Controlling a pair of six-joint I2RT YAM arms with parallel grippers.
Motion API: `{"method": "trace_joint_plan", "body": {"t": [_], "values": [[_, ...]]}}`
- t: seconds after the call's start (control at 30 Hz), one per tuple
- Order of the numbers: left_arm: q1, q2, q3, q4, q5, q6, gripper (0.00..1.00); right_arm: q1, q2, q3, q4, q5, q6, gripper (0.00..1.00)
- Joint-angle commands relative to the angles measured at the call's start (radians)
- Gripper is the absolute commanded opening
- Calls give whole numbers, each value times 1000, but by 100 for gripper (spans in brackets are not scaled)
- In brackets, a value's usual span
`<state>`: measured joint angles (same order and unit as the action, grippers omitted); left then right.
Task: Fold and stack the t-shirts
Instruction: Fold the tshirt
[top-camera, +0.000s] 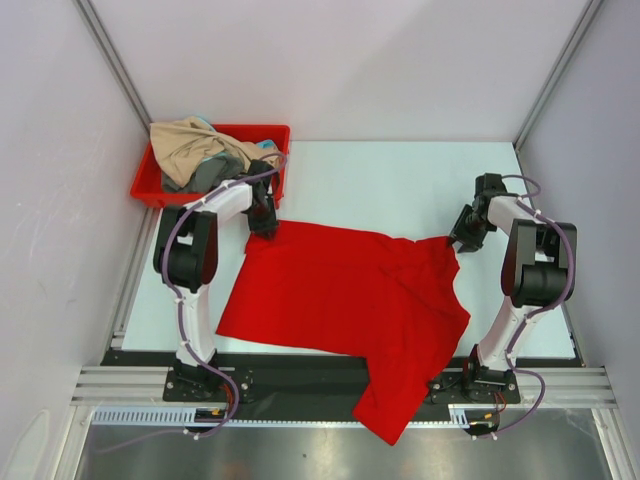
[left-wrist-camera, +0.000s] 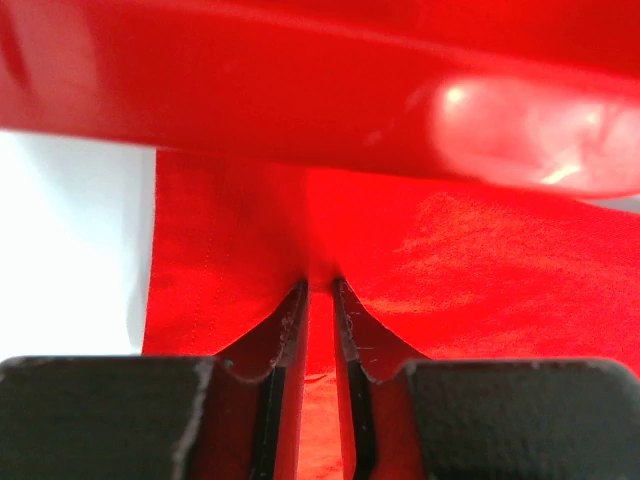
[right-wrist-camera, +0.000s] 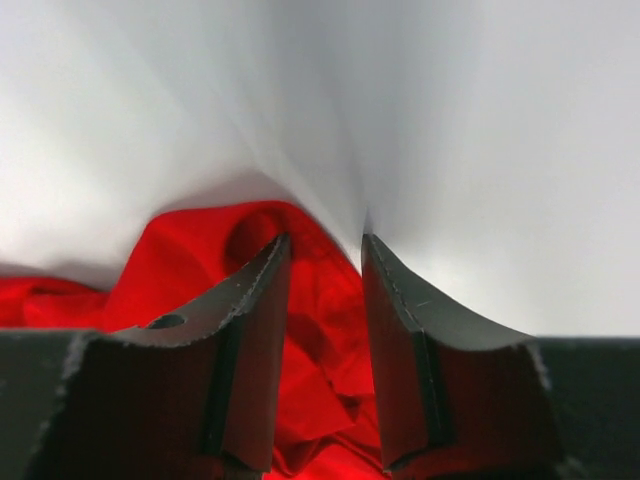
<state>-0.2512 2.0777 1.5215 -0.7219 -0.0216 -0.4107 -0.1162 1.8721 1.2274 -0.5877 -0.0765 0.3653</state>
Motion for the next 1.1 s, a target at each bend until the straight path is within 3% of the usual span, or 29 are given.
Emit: {"method": "trace_joint_plan", "body": {"t": [0.0,0.1,0.3,0.4,0.6,0.8,0.97,1.0,1.07], "values": [[23,61,25,30,-44,-17,20,-8,15,24,-4,75,-11,39],[27,67,37,21,-55,-25,19,-11,16,15,0,58,-6,36],[43,90,71,-22,-51,-60,19,-17,10,-23,41,44,30,19],[47,125,124,-65,-63,-65,17,-25,4,-16,72,148,49,0],[47,140,152,-93,-86,-57,16,-25,-2,23,173,366,27,0],[47,128,132,-71,-75,-43,16,-28,42,101,102,403,17,0],[43,88,114,-56,-67,-33,19,-34,10,122,-24,409,37,18],[37,81,118,-60,-67,-31,22,-34,-2,130,-56,426,47,27],[30,50,131,-68,-75,-28,27,-34,-24,155,-147,442,53,32]]}}
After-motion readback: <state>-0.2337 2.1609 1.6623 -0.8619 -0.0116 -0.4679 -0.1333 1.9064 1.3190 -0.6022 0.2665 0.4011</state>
